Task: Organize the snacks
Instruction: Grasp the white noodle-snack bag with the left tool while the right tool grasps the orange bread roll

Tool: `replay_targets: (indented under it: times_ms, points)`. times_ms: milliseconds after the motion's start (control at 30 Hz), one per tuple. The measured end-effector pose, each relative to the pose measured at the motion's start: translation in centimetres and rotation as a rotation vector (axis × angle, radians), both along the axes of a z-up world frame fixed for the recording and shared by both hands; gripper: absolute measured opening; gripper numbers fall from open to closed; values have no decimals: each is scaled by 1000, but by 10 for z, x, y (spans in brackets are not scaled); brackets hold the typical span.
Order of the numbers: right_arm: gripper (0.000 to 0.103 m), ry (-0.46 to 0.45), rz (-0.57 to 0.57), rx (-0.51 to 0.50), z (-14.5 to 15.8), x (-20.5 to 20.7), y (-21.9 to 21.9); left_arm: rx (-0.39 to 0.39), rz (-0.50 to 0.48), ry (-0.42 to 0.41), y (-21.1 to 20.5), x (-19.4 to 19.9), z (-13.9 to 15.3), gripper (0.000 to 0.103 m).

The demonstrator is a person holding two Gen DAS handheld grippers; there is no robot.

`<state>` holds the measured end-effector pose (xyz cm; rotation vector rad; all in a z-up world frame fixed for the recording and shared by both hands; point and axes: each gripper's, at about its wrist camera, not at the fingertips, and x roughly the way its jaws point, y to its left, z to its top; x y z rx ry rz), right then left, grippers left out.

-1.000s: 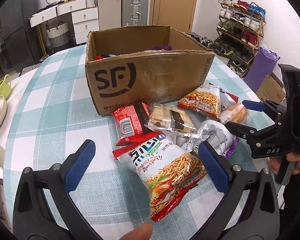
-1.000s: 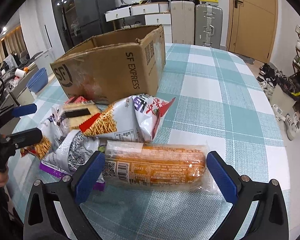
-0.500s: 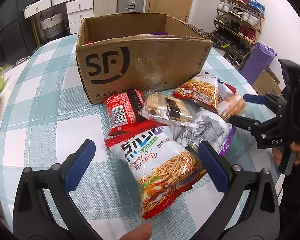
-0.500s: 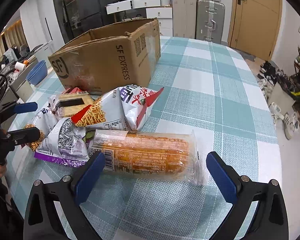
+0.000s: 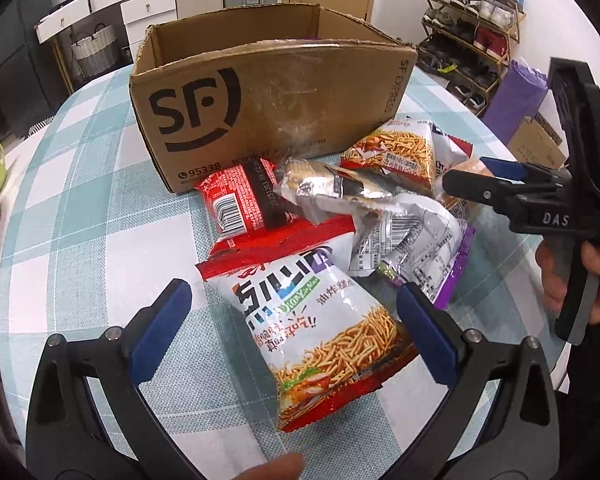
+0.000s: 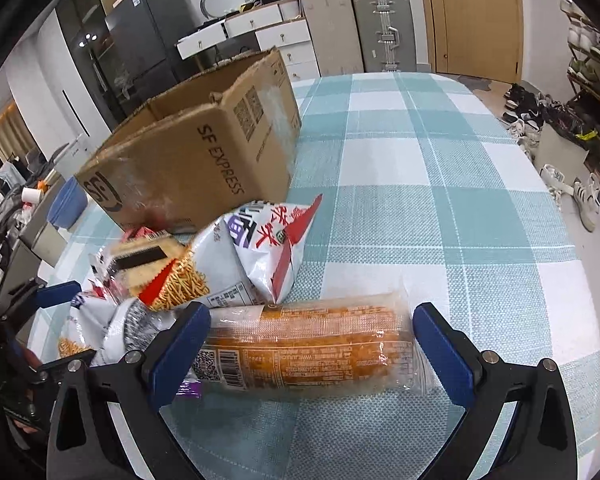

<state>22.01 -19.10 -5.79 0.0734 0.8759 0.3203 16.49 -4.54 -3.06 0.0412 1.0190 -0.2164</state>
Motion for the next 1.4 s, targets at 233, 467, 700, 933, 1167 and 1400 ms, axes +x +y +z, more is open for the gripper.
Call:
replay_targets:
  times_ms: [233, 467, 700, 933, 1167, 1400]
  points:
    - [103, 17, 111, -97, 1, -11, 6, 2, -62, 48, -5, -2, -8, 63]
    - [103, -6, 172, -172, 3, -21, 7, 13, -92, 13, -10, -5, -5, 51]
    - [103, -133, 148, -135, 15, -21, 10, -35, -78, -28, 1, -6, 7, 51]
    - [102, -72, 286, -141, 4, -20, 26, -41, -46, -41, 10, -7, 13, 51]
    - [103, -13, 395, -257, -1, -41, 27, -37, -42, -50, 10, -9, 14, 51]
    - [76, -15, 327, -251, -9, -30, 21, -45, -31, -65, 15, -13, 19, 51]
